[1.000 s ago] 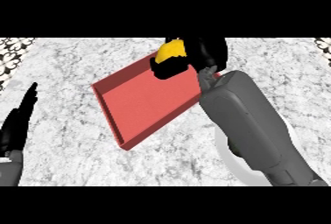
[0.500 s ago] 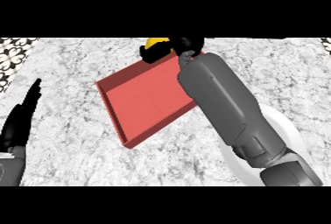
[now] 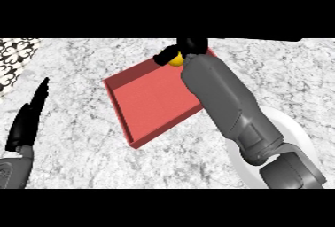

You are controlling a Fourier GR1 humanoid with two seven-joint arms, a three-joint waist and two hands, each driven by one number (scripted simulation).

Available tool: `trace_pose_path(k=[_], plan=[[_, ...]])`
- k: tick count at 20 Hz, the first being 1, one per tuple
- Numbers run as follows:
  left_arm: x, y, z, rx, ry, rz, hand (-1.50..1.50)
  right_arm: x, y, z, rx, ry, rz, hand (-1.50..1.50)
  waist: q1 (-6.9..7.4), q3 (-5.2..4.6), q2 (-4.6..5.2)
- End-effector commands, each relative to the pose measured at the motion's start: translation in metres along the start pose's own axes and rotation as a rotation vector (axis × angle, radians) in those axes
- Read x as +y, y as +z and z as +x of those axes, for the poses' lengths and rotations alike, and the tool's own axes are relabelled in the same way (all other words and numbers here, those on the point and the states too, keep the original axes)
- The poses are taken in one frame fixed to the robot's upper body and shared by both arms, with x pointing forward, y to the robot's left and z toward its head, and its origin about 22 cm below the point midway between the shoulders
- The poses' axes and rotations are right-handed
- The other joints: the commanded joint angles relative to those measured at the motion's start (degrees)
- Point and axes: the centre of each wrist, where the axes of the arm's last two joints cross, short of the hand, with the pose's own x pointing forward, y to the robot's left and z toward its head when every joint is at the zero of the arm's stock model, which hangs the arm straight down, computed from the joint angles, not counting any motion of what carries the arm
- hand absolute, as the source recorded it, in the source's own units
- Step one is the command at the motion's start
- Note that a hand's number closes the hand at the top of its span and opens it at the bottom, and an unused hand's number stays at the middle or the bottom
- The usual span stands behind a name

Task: Pick the lemon from the plate and place it in the cardboard box

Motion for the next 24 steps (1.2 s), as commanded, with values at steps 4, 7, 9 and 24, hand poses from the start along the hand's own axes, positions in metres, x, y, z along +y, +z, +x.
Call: trace_pose_path(k=[4,7,9,24], plan=[[-0.009,-0.005,0.013,-0.013,-0.009,-0.033,0.0,0.009,-0.002,-0.017,-0.012,-0.088,-0.012,-1.5,1.22,0.05,0.0],[-0.004,-0.004,0.008,-0.017,-0.001,-0.022,0.0,0.001,-0.007,-0.009,-0.09,-0.126,-0.079,-1.5,0.81,0.05,0.46],[-0.008,0.001,0.003,-0.006,-0.002,-0.005,0.0,0.001,-0.006,-0.011,-0.125,-0.175,-0.133,-1.5,-0.17,0.06,-0.08],[0.013,0.029,-0.036,0.073,0.0,0.038,0.0,-0.051,-0.019,-0.064,-0.134,-0.53,-0.288,-1.5,-4.74,0.08,-1.7]])
